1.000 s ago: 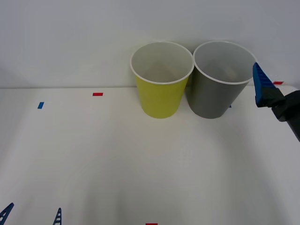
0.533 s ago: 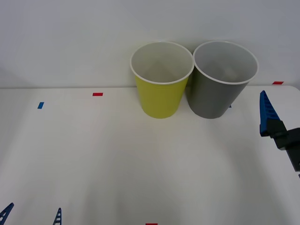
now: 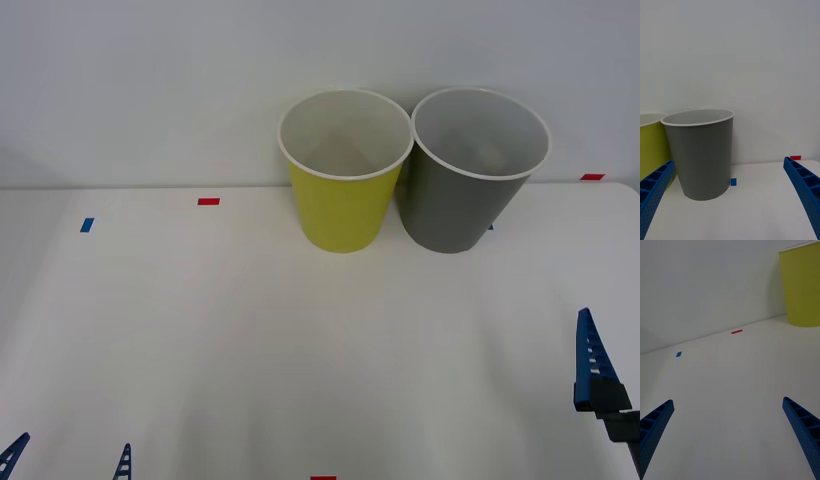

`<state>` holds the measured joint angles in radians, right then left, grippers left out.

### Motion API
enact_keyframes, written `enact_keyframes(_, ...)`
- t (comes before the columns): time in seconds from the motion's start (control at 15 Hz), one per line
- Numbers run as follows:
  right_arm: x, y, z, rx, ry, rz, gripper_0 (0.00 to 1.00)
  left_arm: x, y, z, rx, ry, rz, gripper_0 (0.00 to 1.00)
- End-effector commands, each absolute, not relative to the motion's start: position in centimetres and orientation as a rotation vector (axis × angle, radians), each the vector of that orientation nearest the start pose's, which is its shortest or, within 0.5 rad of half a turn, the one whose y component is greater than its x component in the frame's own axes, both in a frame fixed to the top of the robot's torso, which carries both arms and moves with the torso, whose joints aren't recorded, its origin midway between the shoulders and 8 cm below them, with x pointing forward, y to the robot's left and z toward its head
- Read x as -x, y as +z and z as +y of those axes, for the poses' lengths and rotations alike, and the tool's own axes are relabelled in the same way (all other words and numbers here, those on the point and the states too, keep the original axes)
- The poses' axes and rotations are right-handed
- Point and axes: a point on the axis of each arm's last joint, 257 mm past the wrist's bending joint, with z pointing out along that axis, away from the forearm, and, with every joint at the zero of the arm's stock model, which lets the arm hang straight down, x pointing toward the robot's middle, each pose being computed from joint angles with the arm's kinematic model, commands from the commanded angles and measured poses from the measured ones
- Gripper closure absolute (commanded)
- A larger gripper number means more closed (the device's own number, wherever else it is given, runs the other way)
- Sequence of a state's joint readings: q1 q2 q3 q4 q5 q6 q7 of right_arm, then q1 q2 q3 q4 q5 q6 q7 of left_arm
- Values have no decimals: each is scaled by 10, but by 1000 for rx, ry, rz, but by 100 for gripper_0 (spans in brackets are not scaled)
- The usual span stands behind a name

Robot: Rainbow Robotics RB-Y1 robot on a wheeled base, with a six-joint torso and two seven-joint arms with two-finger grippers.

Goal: Put cans in the gray bin and PET bottles in the light green bin.

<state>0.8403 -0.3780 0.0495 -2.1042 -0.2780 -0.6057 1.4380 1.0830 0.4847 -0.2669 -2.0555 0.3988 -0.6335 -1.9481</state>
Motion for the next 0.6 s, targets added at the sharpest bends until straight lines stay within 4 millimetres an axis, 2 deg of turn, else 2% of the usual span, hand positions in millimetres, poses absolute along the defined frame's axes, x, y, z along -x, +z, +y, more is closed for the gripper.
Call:
enact_keyframes(0.07, -263, -178, -335, -75, -2, 1332, 0, -210, -249, 286, -188, 177, 1606, 0)
enact_keyframes(0.2, -246, -191, -338, -105, -17, 1373, 0, -210, -249, 286, -188, 177, 1606, 0)
enact_keyframes(0.6, -215, -216, -324, -119, -8, 1466, 0, -210, -249, 286, -188, 177, 1606, 0)
